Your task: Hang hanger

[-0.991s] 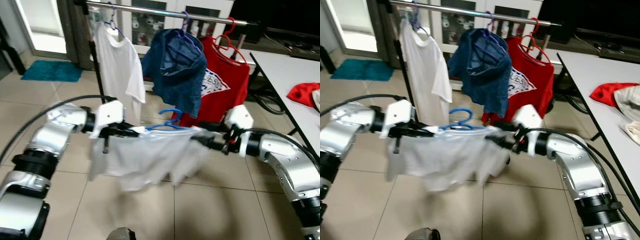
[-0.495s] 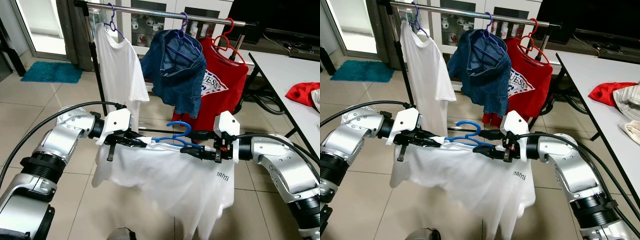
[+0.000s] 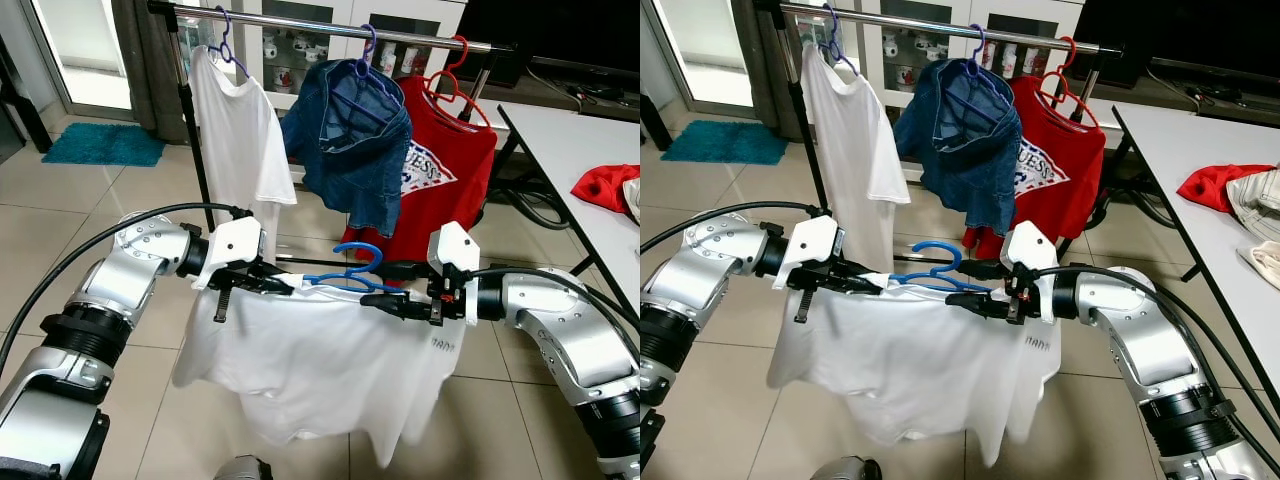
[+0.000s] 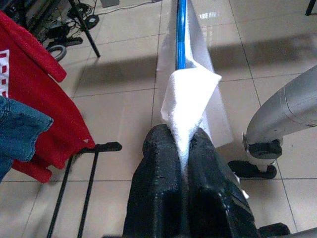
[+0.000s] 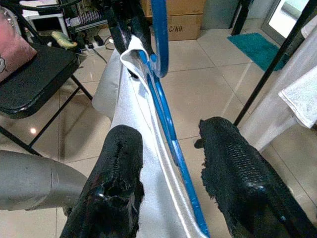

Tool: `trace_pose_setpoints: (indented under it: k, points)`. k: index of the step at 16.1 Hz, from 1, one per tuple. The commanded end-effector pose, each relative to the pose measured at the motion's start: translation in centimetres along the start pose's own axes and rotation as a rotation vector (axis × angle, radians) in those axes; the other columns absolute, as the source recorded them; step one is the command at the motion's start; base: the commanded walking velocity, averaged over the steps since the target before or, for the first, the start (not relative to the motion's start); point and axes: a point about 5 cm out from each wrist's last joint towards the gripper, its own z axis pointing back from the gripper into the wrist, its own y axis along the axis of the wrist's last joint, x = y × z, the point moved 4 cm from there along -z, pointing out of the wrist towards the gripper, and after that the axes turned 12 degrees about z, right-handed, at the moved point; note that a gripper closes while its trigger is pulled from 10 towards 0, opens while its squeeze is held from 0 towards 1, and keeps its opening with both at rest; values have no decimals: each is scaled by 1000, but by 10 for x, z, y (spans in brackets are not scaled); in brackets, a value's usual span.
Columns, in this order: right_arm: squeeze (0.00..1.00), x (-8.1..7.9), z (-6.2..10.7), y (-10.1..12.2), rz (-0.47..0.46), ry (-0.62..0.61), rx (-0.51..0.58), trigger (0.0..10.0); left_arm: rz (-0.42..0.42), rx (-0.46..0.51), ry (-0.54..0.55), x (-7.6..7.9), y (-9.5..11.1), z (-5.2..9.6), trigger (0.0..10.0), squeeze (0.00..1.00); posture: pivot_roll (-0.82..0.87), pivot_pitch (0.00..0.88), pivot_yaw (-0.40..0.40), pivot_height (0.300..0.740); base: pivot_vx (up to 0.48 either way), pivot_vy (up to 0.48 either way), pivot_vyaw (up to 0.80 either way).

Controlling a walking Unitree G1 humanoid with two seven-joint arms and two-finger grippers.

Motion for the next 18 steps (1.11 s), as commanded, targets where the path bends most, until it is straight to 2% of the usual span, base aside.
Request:
trace_pose_setpoints:
  k: [1, 5, 6, 7, 8, 12, 15, 18]
  points:
    - [0, 5, 2, 5, 31, 3, -10, 10000, -29, 18, -12, 1, 8, -2, 0, 0, -62, 0, -28, 740, 0, 0, 0]
    - [0, 4, 0, 6, 32, 14, -7, 10000, -29, 17, -19, 2, 8, -2, 0, 0, -62, 0, -29, 740, 0, 0, 0]
    - [0, 3, -17, 6, -52, -9, 39, 0, -30, 37, -23, 3, 12, -10, 0, 0, -54, 0, -37, 740, 0, 0, 0]
    - [0, 0, -41, 5, -159, -34, 86, 0, -31, 64, -27, 3, 17, -19, 0, 0, -51, 0, -32, 740, 0, 0, 0]
    - [0, 0, -47, 4, -184, -43, 96, 0, -33, 71, -32, 5, 18, -22, 0, 0, -48, 0, -33, 740, 0, 0, 0]
    - [0, 3, -50, 3, -207, -55, 99, 0, -41, 72, -41, 4, 20, -23, 0, 0, -50, 0, -37, 740, 0, 0, 0]
    - [0, 3, -50, 3, -205, -54, 98, 0, -29, 70, -30, 3, 17, -18, 0, 0, -62, 0, -21, 740, 0, 0, 0]
    - [0, -3, -44, 3, -215, -26, 111, 0, -17, 93, -6, 0, 19, -13, 0, 0, -63, 0, -14, 740, 0, 0, 0]
